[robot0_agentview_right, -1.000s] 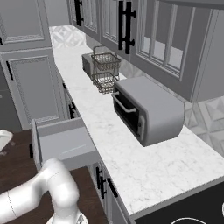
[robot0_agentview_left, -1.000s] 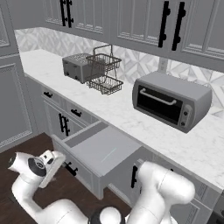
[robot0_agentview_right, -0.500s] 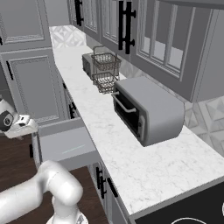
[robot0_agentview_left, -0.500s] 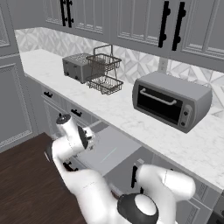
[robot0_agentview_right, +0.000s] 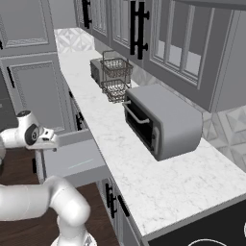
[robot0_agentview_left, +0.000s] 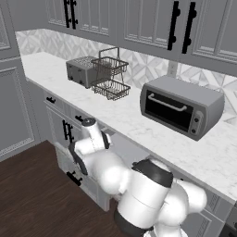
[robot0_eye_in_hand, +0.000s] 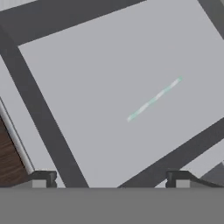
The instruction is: Take a straw from the drawer in front and place it inside the glass cup on the dining counter.
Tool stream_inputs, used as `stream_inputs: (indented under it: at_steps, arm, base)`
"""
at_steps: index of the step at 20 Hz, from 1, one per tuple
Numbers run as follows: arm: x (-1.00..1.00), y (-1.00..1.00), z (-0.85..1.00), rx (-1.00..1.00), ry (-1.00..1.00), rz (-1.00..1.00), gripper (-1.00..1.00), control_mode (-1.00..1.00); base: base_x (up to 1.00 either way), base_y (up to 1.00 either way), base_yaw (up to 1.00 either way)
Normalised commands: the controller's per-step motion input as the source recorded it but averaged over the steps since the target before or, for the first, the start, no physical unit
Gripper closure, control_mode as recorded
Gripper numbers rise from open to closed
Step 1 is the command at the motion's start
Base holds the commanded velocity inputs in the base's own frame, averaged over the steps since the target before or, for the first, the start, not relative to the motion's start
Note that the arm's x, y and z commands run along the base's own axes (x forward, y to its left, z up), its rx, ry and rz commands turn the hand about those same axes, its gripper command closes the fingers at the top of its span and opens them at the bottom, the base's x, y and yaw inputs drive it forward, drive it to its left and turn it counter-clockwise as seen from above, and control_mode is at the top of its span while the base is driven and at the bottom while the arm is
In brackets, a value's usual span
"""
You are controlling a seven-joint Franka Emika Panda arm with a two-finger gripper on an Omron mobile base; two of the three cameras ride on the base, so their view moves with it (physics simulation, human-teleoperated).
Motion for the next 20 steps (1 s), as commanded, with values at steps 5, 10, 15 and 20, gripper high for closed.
stream_inputs:
  at_steps: [5, 10, 15, 20]
  arm:
    - [0.38, 0.0, -0.23, 0.1, 0.04, 0.0, -1.0, -1.0]
    - [0.3, 0.0, -0.44, 0.14, 0.11, 0.0, -1.0, -1.0]
    - [0.15, 0.0, -0.4, 0.1, 0.06, 0.0, -1.0, -1.0]
    - [0.1, 0.01, -0.26, 0.07, 0.02, 0.0, -1.0, -1.0]
  base:
    - [0.0, 0.0, 0.0]
    - [0.0, 0.0, 0.0]
    - [0.0, 0.0, 0.0]
    - [0.0, 0.0, 0.0]
